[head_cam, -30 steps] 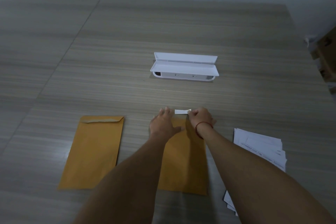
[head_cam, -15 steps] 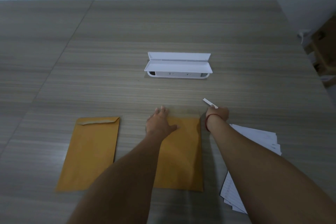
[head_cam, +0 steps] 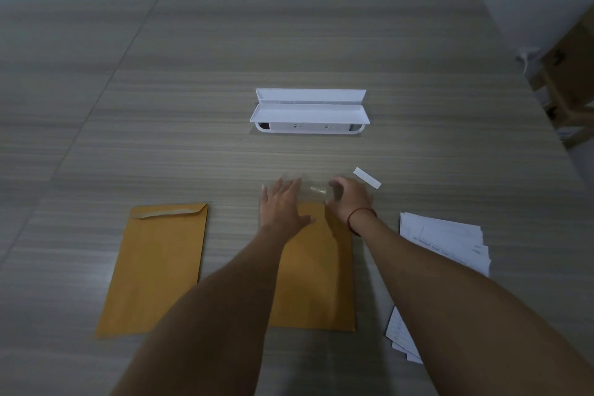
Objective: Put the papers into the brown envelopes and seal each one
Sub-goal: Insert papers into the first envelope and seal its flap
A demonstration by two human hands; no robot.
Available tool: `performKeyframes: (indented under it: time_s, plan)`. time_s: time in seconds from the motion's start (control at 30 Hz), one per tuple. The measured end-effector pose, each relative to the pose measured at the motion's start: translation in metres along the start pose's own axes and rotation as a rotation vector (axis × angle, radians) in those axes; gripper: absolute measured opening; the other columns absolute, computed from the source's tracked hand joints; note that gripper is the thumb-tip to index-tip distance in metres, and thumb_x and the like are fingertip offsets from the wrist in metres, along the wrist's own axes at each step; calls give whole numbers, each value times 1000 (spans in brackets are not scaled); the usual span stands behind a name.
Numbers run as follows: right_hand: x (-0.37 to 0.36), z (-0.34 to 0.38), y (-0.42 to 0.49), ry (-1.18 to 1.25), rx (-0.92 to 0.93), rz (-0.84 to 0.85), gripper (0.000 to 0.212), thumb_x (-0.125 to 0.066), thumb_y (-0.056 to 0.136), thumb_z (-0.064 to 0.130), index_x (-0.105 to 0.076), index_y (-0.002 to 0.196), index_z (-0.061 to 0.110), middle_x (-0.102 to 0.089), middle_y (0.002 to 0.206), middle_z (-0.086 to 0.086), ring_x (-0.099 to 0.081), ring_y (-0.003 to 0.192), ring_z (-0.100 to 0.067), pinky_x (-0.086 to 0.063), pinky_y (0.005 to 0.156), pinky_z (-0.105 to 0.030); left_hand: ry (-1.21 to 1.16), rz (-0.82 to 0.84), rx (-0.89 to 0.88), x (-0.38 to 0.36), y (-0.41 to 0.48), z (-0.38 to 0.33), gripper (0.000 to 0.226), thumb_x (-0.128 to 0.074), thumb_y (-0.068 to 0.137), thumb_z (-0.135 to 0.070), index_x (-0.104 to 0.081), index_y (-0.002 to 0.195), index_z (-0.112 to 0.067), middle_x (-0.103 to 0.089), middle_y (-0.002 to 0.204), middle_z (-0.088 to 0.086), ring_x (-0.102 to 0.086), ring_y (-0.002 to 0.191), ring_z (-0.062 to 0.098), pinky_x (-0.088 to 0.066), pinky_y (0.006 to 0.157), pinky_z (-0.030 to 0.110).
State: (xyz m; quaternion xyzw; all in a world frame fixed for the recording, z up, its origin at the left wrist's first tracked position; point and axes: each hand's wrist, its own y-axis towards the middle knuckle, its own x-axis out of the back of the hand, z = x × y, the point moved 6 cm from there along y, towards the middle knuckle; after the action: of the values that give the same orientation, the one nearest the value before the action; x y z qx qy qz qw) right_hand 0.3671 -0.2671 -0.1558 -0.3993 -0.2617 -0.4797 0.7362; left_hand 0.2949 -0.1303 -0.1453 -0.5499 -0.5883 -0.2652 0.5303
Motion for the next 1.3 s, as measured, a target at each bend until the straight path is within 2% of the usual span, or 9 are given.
performKeyframes:
  time_s: [0.17, 0.27, 0.37, 0.5, 0.63, 0.77, 0.97, 1.2, 1.3]
  plan:
    - [6, 8, -11, -121, 104, -31, 34, -58, 83, -1, -70, 98, 27, -64, 112, 1, -55, 113, -22, -35, 92, -32, 103, -90, 2, 12, -9, -3, 67, -76, 69, -50, -53, 126, -24, -48, 127, 5, -36, 126, 25, -20, 117, 40]
    - [4, 12, -26, -157, 145, -8, 37, -55, 84, -3, -71, 99, 26, -64, 111, 1, -54, 114, -22, -35, 94, -32, 81, -33, 26, 10, -17, -3, 52, -76, 73, -42, -58, 118, -22, -50, 125, 4, -40, 123, 24, -31, 106, 36]
    - [-3, 15, -44, -217, 177, 68, 40, -52, 89, 5, -66, 117, 29, -64, 120, 1, -52, 120, -23, -32, 100, -34, 65, 67, -10, 4, -28, -9, 58, -74, 78, -35, -51, 130, -22, -47, 131, 5, -40, 127, 25, -32, 106, 38]
    - [-10, 18, -63, -281, 210, 145, 38, -47, 92, 15, -60, 123, 34, -60, 126, 5, -52, 123, -22, -30, 101, -36, 134, 77, -60, -2, -43, -14, 59, -69, 83, -29, -45, 136, -27, -45, 139, 3, -36, 134, 24, -25, 113, 40]
    - [-33, 13, -76, -451, 172, 309, 57, -50, 92, 16, -36, 144, 34, -18, 159, 3, -15, 148, -21, -18, 114, -49, 100, 137, -60, -17, -58, -11, 55, -53, 94, -21, -33, 145, -30, -23, 158, 3, -17, 147, 18, -8, 121, 44]
    - [-48, 4, -86, -423, 112, 329, 70, -49, 93, 14, -16, 152, 30, 7, 162, 6, 6, 150, -20, -6, 118, -54, 86, 211, -32, -35, -69, -5, 53, -35, 101, -25, -17, 150, -34, -2, 162, -2, -2, 150, 20, -4, 120, 49]
    - [-39, -6, -95, -527, 21, 255, 65, -38, 96, 28, -10, 154, 29, 5, 162, 7, 8, 150, -23, 6, 117, -58, 211, 260, 77, -33, -70, 4, 56, -27, 100, -41, -10, 152, -29, 3, 162, -5, 6, 149, 22, 4, 118, 55]
    - [-26, -12, -97, -587, -93, 240, 64, -35, 98, 33, -10, 155, 18, 0, 163, 2, 5, 150, -25, 4, 117, -59, 264, 264, 138, -24, -69, 15, 79, -37, 93, -59, -6, 153, -18, 1, 162, -2, 9, 149, 23, 2, 119, 54]
    - [-32, -10, -106, -553, -33, 236, 71, -39, 97, 38, -4, 155, 14, 4, 163, -2, 7, 150, -23, 2, 119, -54, 263, 293, 106, -24, -66, 23, 87, -39, 90, -63, -2, 153, -16, 5, 162, 0, 10, 149, 22, 2, 120, 53]
